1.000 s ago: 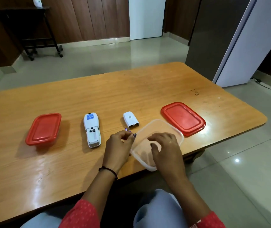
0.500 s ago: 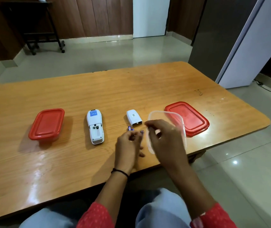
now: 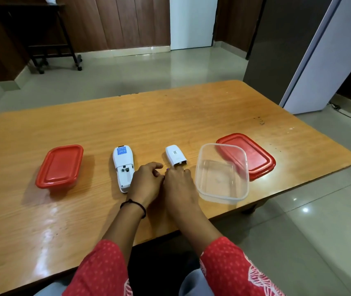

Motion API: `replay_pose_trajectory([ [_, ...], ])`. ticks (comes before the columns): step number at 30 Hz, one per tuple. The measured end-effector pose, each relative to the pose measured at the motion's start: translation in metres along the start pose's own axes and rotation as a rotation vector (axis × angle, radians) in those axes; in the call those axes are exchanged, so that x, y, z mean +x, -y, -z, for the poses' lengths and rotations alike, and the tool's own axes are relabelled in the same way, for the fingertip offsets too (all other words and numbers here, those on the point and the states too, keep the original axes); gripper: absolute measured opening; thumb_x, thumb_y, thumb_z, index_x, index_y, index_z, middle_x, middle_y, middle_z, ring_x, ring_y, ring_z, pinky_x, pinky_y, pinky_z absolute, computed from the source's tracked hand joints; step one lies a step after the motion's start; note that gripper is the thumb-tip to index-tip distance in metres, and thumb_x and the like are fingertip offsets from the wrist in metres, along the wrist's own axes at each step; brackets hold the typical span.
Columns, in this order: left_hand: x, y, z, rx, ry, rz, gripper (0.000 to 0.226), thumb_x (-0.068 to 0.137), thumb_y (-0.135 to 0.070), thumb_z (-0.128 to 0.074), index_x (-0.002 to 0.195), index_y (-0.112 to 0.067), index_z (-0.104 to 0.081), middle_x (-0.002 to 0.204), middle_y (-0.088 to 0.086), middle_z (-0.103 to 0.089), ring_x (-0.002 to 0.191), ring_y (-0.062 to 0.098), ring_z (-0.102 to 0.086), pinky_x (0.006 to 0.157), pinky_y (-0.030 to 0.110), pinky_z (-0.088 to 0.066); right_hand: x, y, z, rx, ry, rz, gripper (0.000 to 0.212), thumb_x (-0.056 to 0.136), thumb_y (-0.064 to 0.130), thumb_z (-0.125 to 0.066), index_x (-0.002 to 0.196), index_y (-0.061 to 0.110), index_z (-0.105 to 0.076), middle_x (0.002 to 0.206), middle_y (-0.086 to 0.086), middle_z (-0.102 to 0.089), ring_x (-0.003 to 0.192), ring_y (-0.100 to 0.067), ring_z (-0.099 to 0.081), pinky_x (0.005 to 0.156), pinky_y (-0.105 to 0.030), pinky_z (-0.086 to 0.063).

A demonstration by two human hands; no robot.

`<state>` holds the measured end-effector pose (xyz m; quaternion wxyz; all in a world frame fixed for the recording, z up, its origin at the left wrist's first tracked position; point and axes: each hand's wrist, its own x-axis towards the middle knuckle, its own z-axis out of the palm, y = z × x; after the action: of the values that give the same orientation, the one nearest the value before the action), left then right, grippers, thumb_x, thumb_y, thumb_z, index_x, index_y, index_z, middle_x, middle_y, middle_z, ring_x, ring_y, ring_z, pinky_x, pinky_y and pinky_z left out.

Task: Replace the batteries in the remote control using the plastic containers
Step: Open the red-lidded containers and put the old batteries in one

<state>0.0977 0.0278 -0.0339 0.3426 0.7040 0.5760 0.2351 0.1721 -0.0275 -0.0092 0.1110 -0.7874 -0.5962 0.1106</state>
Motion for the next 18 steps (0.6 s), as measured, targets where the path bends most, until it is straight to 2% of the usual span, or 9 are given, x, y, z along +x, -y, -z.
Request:
replay_pose_trajectory([
  [3, -0.001, -0.003, -0.003, -0.005, 0.004, 0.011, 0.035, 0.087, -0.019, -0.059, 0.121, -0.010, -0.059, 0.082, 0.000, -0.065, 0.070, 0.014, -0.059, 0.064, 0.022, -0.040, -0.013, -0.003, 0.014, 0.094, 0.000, -0.019, 0.028, 0.093, -0.001, -0.045, 0.119, 0.002, -0.052, 0.118, -0.015, -0.056, 0.107, -0.028, -0.053, 0.084, -0.032, -0.044],
  [4, -0.001, -0.006, -0.006, 0.015, -0.009, 0.018, 0.037, 0.086, -0.024, -0.061, 0.120, -0.008, -0.059, 0.085, 0.002, -0.067, 0.074, 0.015, -0.062, 0.064, 0.023, -0.042, -0.021, -0.007, 0.021, 0.131, -0.040, -0.019, 0.029, 0.091, -0.002, -0.046, 0.119, 0.004, -0.053, 0.115, -0.013, -0.057, 0.105, -0.026, -0.054, 0.080, -0.031, -0.044],
  [7, 0.001, -0.013, -0.014, 0.143, -0.063, 0.057, 0.039, 0.082, -0.031, -0.066, 0.113, -0.008, -0.062, 0.105, 0.009, -0.068, 0.098, 0.025, -0.062, 0.077, 0.031, -0.048, -0.040, -0.031, 0.044, 0.266, -0.260, -0.034, 0.032, 0.086, 0.001, -0.049, 0.113, 0.013, -0.064, 0.103, -0.006, -0.064, 0.092, -0.022, -0.059, 0.072, -0.030, -0.045],
  [9, 0.000, -0.019, -0.016, 0.212, -0.070, 0.080, 0.023, 0.083, -0.022, -0.064, 0.099, -0.006, -0.064, 0.102, 0.013, -0.068, 0.093, 0.028, -0.062, 0.076, 0.035, -0.050, -0.038, -0.057, 0.051, 0.328, -0.344, -0.095, 0.035, 0.083, 0.000, -0.054, 0.111, 0.015, -0.068, 0.102, -0.004, -0.069, 0.093, -0.020, -0.063, 0.077, -0.030, -0.049],
  [12, -0.006, -0.025, -0.016, 0.166, -0.084, 0.084, 0.010, 0.081, -0.017, -0.063, 0.086, -0.009, -0.067, 0.095, 0.014, -0.069, 0.088, 0.029, -0.064, 0.073, 0.034, -0.050, -0.020, -0.092, 0.044, 0.220, -0.283, -0.162, 0.037, 0.081, -0.002, -0.056, 0.111, 0.016, -0.069, 0.104, -0.004, -0.073, 0.092, -0.019, -0.067, 0.079, -0.028, -0.052],
  [16, -0.024, -0.052, -0.018, -0.016, -0.107, -0.088, 0.023, 0.077, -0.022, -0.071, 0.097, -0.011, -0.072, 0.090, 0.006, -0.072, 0.087, 0.018, -0.067, 0.074, 0.024, -0.047, 0.002, -0.113, 0.027, 0.005, -0.138, -0.094, 0.034, 0.083, 0.002, -0.058, 0.111, 0.018, -0.069, 0.104, -0.004, -0.073, 0.096, -0.023, -0.065, 0.089, -0.033, -0.048],
  [18, -0.027, -0.070, -0.027, -0.006, -0.082, -0.178, 0.025, 0.078, -0.023, -0.071, 0.100, -0.010, -0.071, 0.090, 0.004, -0.072, 0.086, 0.016, -0.066, 0.075, 0.023, -0.047, 0.003, -0.115, 0.031, 0.059, -0.163, -0.081, 0.031, 0.084, 0.007, -0.061, 0.113, 0.018, -0.068, 0.107, -0.005, -0.072, 0.097, -0.024, -0.065, 0.089, -0.035, -0.050],
])
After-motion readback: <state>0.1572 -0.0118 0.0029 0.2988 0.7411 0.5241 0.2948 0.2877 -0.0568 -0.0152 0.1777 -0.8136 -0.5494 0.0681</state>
